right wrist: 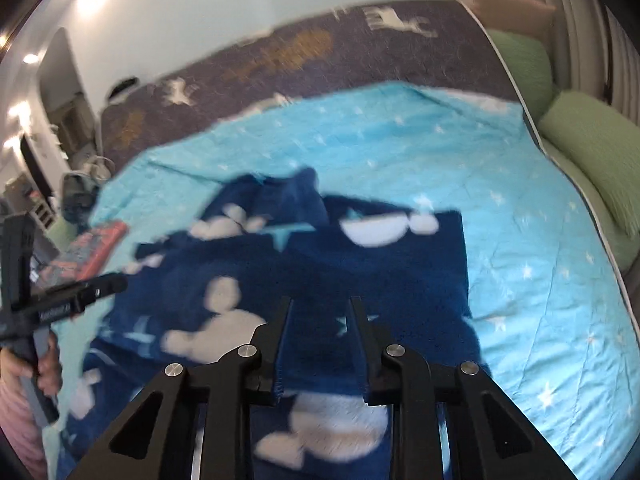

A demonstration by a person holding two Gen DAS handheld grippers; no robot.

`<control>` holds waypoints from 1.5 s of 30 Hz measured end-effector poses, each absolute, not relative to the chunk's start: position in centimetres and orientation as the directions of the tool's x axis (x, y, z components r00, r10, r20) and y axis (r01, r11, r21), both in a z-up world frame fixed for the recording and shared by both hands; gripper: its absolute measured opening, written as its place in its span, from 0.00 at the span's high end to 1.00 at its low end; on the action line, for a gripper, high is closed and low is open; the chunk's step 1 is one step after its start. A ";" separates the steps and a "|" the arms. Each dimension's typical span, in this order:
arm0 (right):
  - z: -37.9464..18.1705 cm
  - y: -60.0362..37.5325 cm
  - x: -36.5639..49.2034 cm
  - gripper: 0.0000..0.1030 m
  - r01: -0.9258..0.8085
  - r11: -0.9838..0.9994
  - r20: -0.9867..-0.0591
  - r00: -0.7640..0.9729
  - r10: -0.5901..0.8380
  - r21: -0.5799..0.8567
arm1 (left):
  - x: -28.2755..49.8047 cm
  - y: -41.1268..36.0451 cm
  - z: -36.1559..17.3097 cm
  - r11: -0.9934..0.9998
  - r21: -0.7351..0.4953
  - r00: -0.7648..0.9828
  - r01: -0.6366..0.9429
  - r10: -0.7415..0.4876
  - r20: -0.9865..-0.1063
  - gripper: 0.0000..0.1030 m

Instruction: Fold small clothes

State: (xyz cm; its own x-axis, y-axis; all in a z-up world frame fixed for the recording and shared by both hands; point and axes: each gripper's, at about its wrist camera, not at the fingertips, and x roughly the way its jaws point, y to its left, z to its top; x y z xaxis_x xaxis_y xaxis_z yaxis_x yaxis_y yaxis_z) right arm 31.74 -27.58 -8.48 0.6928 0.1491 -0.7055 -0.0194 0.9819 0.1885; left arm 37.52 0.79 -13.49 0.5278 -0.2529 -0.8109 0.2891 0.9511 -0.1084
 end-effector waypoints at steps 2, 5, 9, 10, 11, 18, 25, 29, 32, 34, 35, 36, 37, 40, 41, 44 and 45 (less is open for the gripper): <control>-11.9 -28.5 32.8 0.80 0.037 0.980 -0.783 0.608 0.134 0.197 | 36.8 0.6 -14.5 0.944 -0.083 0.563 0.320 -0.260 -0.784 0.60; -13.0 -29.2 31.6 0.81 0.002 0.973 -0.758 0.627 0.180 0.233 | 35.5 -0.3 -14.1 0.936 0.015 0.602 0.351 -0.213 -0.770 0.60; -12.6 -28.7 31.7 0.78 -0.002 0.980 -0.791 0.590 0.163 0.201 | 34.9 -0.7 -13.3 0.936 0.052 0.604 0.348 -0.182 -0.776 0.60; -12.5 -28.4 31.8 0.78 -0.002 0.982 -0.800 0.579 0.157 0.191 | 34.6 -0.5 -13.0 0.938 0.045 0.606 0.344 -0.185 -0.774 0.60; -12.6 -28.4 31.8 0.78 -0.003 0.983 -0.804 0.575 0.154 0.186 | 34.2 -0.4 -12.8 0.939 0.039 0.609 0.342 -0.190 -0.770 0.59; -10.5 -28.9 28.5 0.78 0.019 0.980 -0.762 0.631 0.143 0.199 | 30.3 3.2 -10.1 0.948 -0.017 0.640 0.319 -0.229 -0.734 0.56; -7.4 -29.3 23.9 0.78 -0.002 0.998 -0.736 0.674 0.053 0.070 | 28.8 5.3 -7.7 0.962 -0.045 0.678 0.269 -0.222 -0.701 0.40; -5.7 -30.1 25.3 0.69 0.010 0.987 -0.723 0.682 0.110 0.159 | 31.5 3.2 -5.8 0.949 -0.090 0.654 0.302 -0.275 -0.705 0.37; -4.7 -30.0 28.7 0.58 0.011 0.970 -0.714 0.679 0.170 0.241 | 35.0 1.2 -5.4 0.948 -0.122 0.627 0.295 -0.289 -0.724 0.32; -4.5 -29.4 31.8 0.57 0.013 0.959 -0.715 0.670 0.202 0.283 | 38.3 -0.2 -6.2 0.947 -0.164 0.592 0.277 -0.302 -0.747 0.32; -4.6 -29.1 33.1 0.56 0.010 0.956 -0.716 0.665 0.211 0.292 | 39.1 -0.5 -6.6 0.948 -0.173 0.583 0.268 -0.302 -0.754 0.32; -4.8 -28.6 35.0 0.54 0.006 0.954 -0.719 0.658 0.222 0.300 | 41.2 -1.2 -7.6 0.949 -0.190 0.560 0.250 -0.302 -0.771 0.32; -5.2 -28.3 36.5 0.52 0.000 0.952 -0.723 0.650 0.233 0.307 | 42.3 -1.6 -8.5 0.950 -0.199 0.544 0.241 -0.302 -0.783 0.32; -7.2 -27.6 41.6 0.42 -0.007 0.935 -0.738 0.612 0.285 0.355 | 46.1 -2.5 -11.2 0.953 -0.236 0.499 0.190 -0.301 -0.813 0.32; -8.0 -27.5 42.8 0.36 -0.005 0.927 -0.744 0.595 0.303 0.374 | 46.9 -2.5 -12.0 0.952 -0.253 0.487 0.174 -0.306 -0.818 0.32; -11.2 -27.6 46.2 0.31 0.017 0.900 -0.772 0.522 0.363 0.435 | 48.8 -2.2 -14.2 0.933 -0.336 0.438 0.131 -0.359 -0.824 0.32; -12.0 -27.8 46.8 0.31 0.028 0.894 -0.777 0.506 0.373 0.447 | 49.2 -1.9 -14.8 0.918 -0.376 0.427 0.124 -0.392 -0.815 0.34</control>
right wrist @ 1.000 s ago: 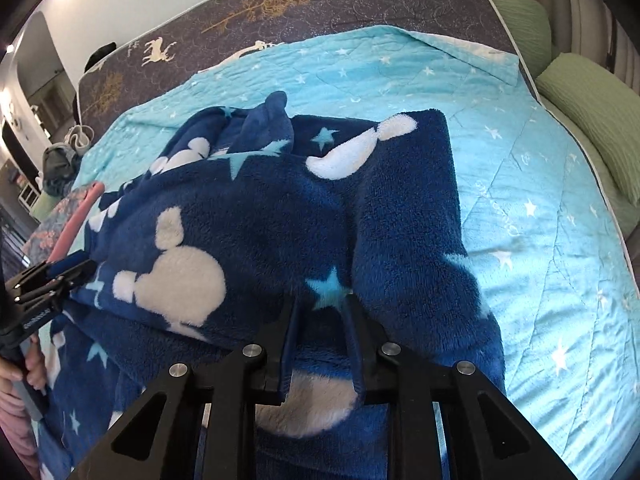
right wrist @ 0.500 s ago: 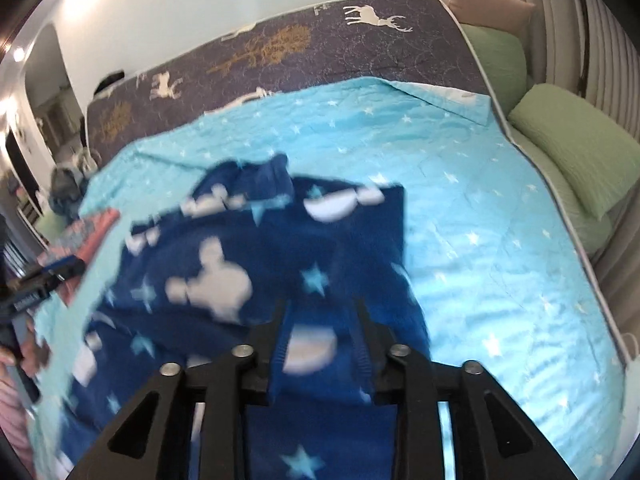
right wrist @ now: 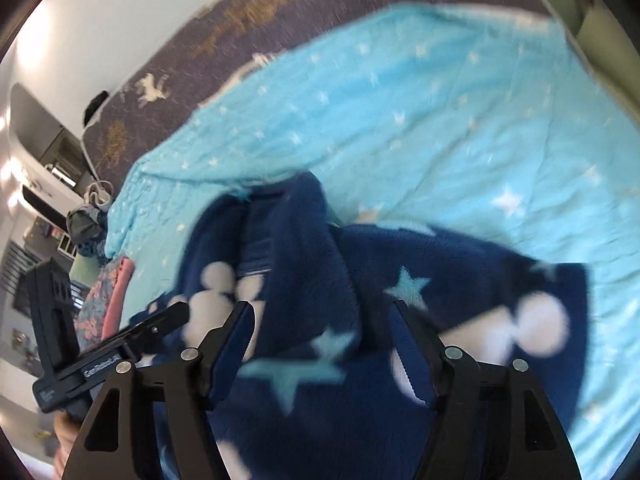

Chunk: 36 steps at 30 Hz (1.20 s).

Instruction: Fold small clothes

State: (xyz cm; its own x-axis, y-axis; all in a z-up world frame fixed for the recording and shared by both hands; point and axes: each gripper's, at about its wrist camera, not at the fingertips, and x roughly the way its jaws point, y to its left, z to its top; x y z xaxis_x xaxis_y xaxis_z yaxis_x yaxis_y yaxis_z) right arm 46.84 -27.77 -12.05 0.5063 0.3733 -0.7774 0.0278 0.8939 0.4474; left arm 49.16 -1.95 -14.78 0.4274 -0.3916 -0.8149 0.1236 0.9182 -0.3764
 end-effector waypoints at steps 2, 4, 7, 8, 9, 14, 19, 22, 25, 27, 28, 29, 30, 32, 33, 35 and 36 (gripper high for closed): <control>-13.2 -27.9 47.5 0.41 0.023 0.871 -0.763 0.493 0.418 0.491 | 49.1 -1.8 -14.5 0.901 -0.407 0.435 0.149 -0.430 -0.791 0.65; -12.9 -27.9 47.2 0.93 -0.012 0.865 -0.733 0.525 0.432 0.501 | 48.9 -1.5 -14.1 0.879 -0.439 0.418 0.185 -0.475 -0.775 0.90; -11.7 -29.3 45.9 0.94 -0.027 0.841 -0.667 0.595 0.447 0.540 | 48.7 -0.7 -13.2 0.941 -0.288 0.512 0.178 -0.339 -0.789 0.97; -11.9 -30.2 45.8 0.94 -0.002 0.839 -0.669 0.603 0.435 0.544 | 49.1 -0.1 -13.8 0.967 -0.216 0.526 0.134 -0.254 -0.811 0.99; -12.7 -31.2 45.9 0.94 0.044 0.845 -0.696 0.591 0.408 0.533 | 49.6 0.7 -14.6 0.975 -0.197 0.515 0.103 -0.221 -0.828 0.99; -14.3 -31.9 45.1 0.80 0.065 0.841 -0.717 0.559 0.416 0.538 | 48.3 1.5 -13.8 0.947 -0.291 0.509 0.136 -0.319 -0.800 0.98; -11.0 -31.4 42.7 0.66 0.070 0.868 -0.683 0.649 0.335 0.491 | 46.0 0.0 -10.9 0.917 -0.340 0.552 0.207 -0.397 -0.734 0.61; -9.9 -29.9 41.9 0.66 -0.022 0.867 -0.644 0.660 0.386 0.497 | 46.3 -1.7 -11.3 0.916 -0.321 0.551 0.241 -0.401 -0.732 0.60; -11.6 -28.4 43.1 0.66 -0.046 0.870 -0.681 0.603 0.416 0.491 | 48.1 -3.4 -15.3 0.969 -0.144 0.505 0.201 -0.228 -0.833 0.55; -13.8 -28.0 44.5 0.76 -0.014 0.905 -0.753 0.550 0.362 0.425 | 48.1 -3.3 -15.2 0.969 -0.158 0.534 0.189 -0.237 -0.812 0.54; -14.4 -28.4 44.5 0.76 -0.026 0.896 -0.726 0.576 0.376 0.444 | 47.9 -3.4 -14.9 0.972 -0.135 0.535 0.191 -0.219 -0.816 0.54; -14.2 -28.9 44.1 0.76 -0.016 0.881 -0.708 0.588 0.391 0.474 | 47.7 -3.5 -14.6 0.974 -0.114 0.540 0.195 -0.204 -0.817 0.54; -13.7 -29.3 43.7 0.76 -0.003 0.873 -0.700 0.597 0.393 0.488 | 47.2 -3.5 -13.9 0.976 -0.078 0.554 0.202 -0.179 -0.813 0.54; -12.3 -29.7 42.2 0.73 0.019 0.885 -0.706 0.611 0.358 0.465 | 45.7 -2.7 -11.8 0.977 -0.042 0.589 0.210 -0.160 -0.792 0.54; -11.3 -29.9 41.0 0.73 0.028 0.897 -0.710 0.622 0.330 0.441 | 44.7 -1.8 -10.4 0.977 -0.044 0.609 0.210 -0.166 -0.776 0.54; -8.8 -30.2 36.9 0.70 -0.016 0.915 -0.689 0.652 0.316 0.404 | 41.7 0.7 -7.5 0.968 -0.099 0.649 0.229 -0.228 -0.726 0.52; -8.1 -30.1 35.4 0.64 -0.038 0.916 -0.681 0.656 0.324 0.399 | 39.2 2.2 -6.1 0.959 -0.132 0.662 0.252 -0.270 -0.699 0.45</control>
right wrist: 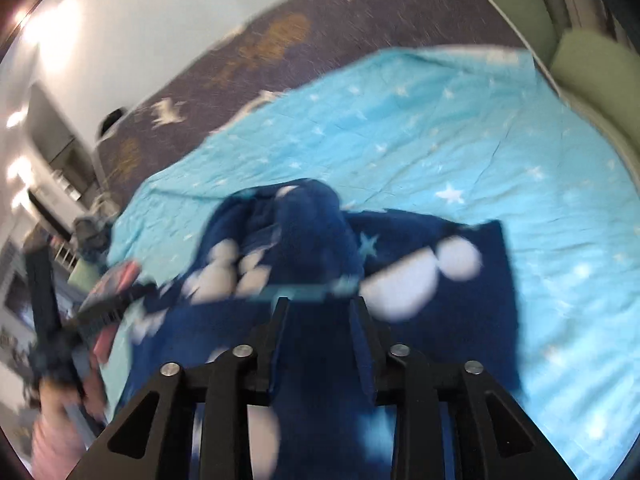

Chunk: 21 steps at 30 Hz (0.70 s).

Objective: Fold small clothes
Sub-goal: 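Grasp the hem with the left gripper and lift it toward the collar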

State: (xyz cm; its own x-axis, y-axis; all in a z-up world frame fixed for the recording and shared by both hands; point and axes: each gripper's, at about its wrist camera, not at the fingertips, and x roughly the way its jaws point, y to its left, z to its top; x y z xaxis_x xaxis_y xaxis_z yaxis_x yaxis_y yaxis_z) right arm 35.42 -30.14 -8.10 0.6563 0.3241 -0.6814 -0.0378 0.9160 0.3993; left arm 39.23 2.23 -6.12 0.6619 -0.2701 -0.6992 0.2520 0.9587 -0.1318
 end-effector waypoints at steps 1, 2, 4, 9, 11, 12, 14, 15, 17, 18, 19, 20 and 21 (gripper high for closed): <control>-7.2 -30.5 32.2 0.60 -0.080 0.918 -0.671 0.657 0.342 0.389 | 37.2 3.3 -5.3 0.952 -0.142 0.668 0.270 -0.292 -0.685 0.41; -6.8 -30.8 29.9 0.54 -0.107 0.920 -0.670 0.654 0.350 0.376 | 35.1 4.4 -4.8 0.950 -0.137 0.677 0.282 -0.298 -0.673 0.35; -6.5 -30.8 26.4 0.53 -0.131 0.928 -0.677 0.649 0.346 0.348 | 31.0 6.2 -4.5 0.946 -0.114 0.689 0.302 -0.300 -0.659 0.34; -5.9 -31.8 16.4 0.53 -0.121 0.930 -0.684 0.646 0.339 0.347 | 22.7 9.2 -5.5 0.945 -0.124 0.669 0.303 -0.304 -0.678 0.34; -5.6 -31.2 13.6 0.53 -0.132 0.944 -0.689 0.655 0.311 0.301 | 19.3 9.8 -6.0 0.943 -0.147 0.664 0.299 -0.317 -0.678 0.34; -5.4 -30.8 12.1 0.52 -0.141 0.950 -0.688 0.661 0.300 0.279 | 17.6 9.8 -6.1 0.940 -0.156 0.662 0.303 -0.326 -0.675 0.34; -4.9 -29.6 8.9 0.52 -0.181 0.948 -0.674 0.669 0.314 0.262 | 14.1 9.4 -6.4 0.927 -0.153 0.648 0.343 -0.351 -0.675 0.34; -4.6 -29.0 7.4 0.50 -0.211 0.937 -0.661 0.665 0.347 0.279 | 12.7 8.7 -6.4 0.920 -0.138 0.644 0.368 -0.359 -0.675 0.34; -4.3 -27.6 4.9 0.47 -0.271 0.914 -0.642 0.651 0.405 0.302 | 9.5 7.4 -6.5 0.893 -0.111 0.626 0.437 -0.391 -0.675 0.32; -4.3 -26.9 3.8 0.46 -0.297 0.905 -0.634 0.645 0.426 0.305 | 8.4 7.0 -6.6 0.880 -0.104 0.614 0.463 -0.403 -0.678 0.32; -4.4 -26.0 2.6 0.45 -0.324 0.895 -0.629 0.637 0.446 0.306 | 6.7 5.8 -6.7 0.852 -0.094 0.590 0.515 -0.431 -0.683 0.32; -4.6 -24.9 1.2 0.45 -0.351 0.885 -0.629 0.623 0.465 0.306 | 5.5 5.2 -6.8 0.836 -0.094 0.577 0.541 -0.450 -0.682 0.32; -5.0 -24.0 0.2 0.45 -0.368 0.881 -0.636 0.612 0.469 0.296 | 4.4 4.3 -7.0 0.811 -0.099 0.554 0.576 -0.477 -0.682 0.32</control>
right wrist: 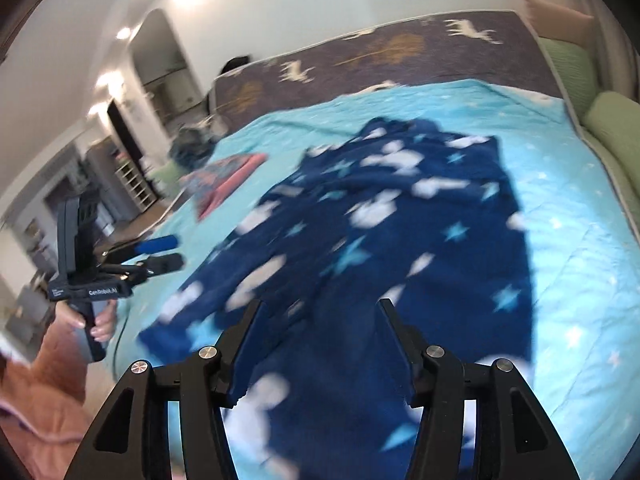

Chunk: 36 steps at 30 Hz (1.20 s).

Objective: Fold small clothes
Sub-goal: 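Grasp the hem with the left gripper and lift it toward the collar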

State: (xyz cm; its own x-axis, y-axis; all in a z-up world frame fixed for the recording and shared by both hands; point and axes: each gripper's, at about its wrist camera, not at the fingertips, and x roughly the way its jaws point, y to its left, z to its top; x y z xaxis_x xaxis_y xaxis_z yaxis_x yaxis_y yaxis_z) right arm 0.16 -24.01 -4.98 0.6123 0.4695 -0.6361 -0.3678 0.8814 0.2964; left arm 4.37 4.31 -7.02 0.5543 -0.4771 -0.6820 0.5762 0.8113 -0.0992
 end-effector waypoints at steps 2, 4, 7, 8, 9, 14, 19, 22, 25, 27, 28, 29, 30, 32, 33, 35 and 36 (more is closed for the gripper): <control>-5.7 -22.3 -1.7 0.45 -0.388 0.887 -0.654 0.608 0.450 0.250 | 2.3 2.4 -7.5 0.756 -0.097 0.505 0.647 -0.521 -0.688 0.32; -6.8 -21.1 -3.3 0.45 -0.399 0.892 -0.668 0.606 0.431 0.214 | 0.3 0.6 -8.4 0.706 -0.081 0.465 0.704 -0.543 -0.699 0.32; -8.6 -20.5 -4.5 0.45 -0.385 0.888 -0.677 0.587 0.445 0.249 | -1.0 -1.1 -10.2 0.680 -0.103 0.395 0.726 -0.535 -0.747 0.32; -9.1 -20.5 -4.8 0.45 -0.379 0.888 -0.678 0.582 0.449 0.262 | -1.2 -1.5 -10.7 0.680 -0.113 0.383 0.724 -0.533 -0.754 0.32; -9.6 -20.4 -5.0 0.45 -0.372 0.888 -0.682 0.577 0.449 0.270 | -1.3 -1.8 -11.2 0.682 -0.126 0.370 0.721 -0.531 -0.762 0.32; -10.5 -20.1 -6.3 0.45 -0.361 0.892 -0.676 0.588 0.445 0.273 | -1.3 -3.1 -14.1 0.717 -0.089 0.359 0.692 -0.448 -0.819 0.70; -10.0 -20.1 -7.0 0.45 -0.361 0.899 -0.656 0.620 0.431 0.249 | -1.0 -1.1 -11.9 0.737 -0.178 0.363 0.652 -0.509 -0.780 0.81; -9.8 -18.6 -7.5 0.45 -0.419 0.883 -0.652 0.614 0.446 0.210 | -0.8 0.1 -9.4 0.715 -0.266 0.356 0.647 -0.591 -0.724 0.81; -10.4 -16.6 -7.2 0.45 -0.454 0.874 -0.668 0.598 0.442 0.172 | -1.0 0.1 -7.8 0.691 -0.296 0.361 0.660 -0.637 -0.681 0.81; -11.2 -15.4 -6.4 0.45 -0.433 0.895 -0.688 0.619 0.379 0.104 | -1.2 -0.8 -7.3 0.687 -0.280 0.365 0.671 -0.634 -0.682 0.81; -11.6 -15.3 -5.9 0.45 -0.412 0.907 -0.696 0.624 0.354 0.093 | -1.1 -1.2 -7.3 0.682 -0.277 0.359 0.677 -0.634 -0.685 0.81; -11.9 -15.5 -5.5 0.58 -0.393 0.914 -0.702 0.623 0.344 0.099 | -1.2 -1.6 -7.3 0.679 -0.272 0.355 0.682 -0.632 -0.689 0.81; -12.1 -15.9 -4.9 0.87 -0.377 0.917 -0.707 0.613 0.352 0.130 | -1.2 -1.9 -7.3 0.678 -0.263 0.354 0.687 -0.627 -0.694 0.81; -12.1 -16.9 -4.7 0.90 -0.376 0.906 -0.694 0.601 0.397 0.192 | -1.2 -2.3 -7.3 0.673 -0.254 0.349 0.695 -0.624 -0.699 0.81; -11.8 -17.1 -4.9 0.91 -0.391 0.898 -0.681 0.602 0.416 0.203 | -1.2 -2.2 -7.2 0.671 -0.255 0.347 0.697 -0.626 -0.698 0.81; -11.0 -17.0 -5.5 0.92 -0.433 0.879 -0.661 0.602 0.448 0.201 | -1.0 -2.3 -6.9 0.663 -0.261 0.342 0.702 -0.634 -0.693 0.81; -10.8 -16.8 -5.8 0.92 -0.454 0.868 -0.657 0.595 0.463 0.201 | -0.9 -2.3 -6.7 0.656 -0.266 0.338 0.706 -0.642 -0.688 0.81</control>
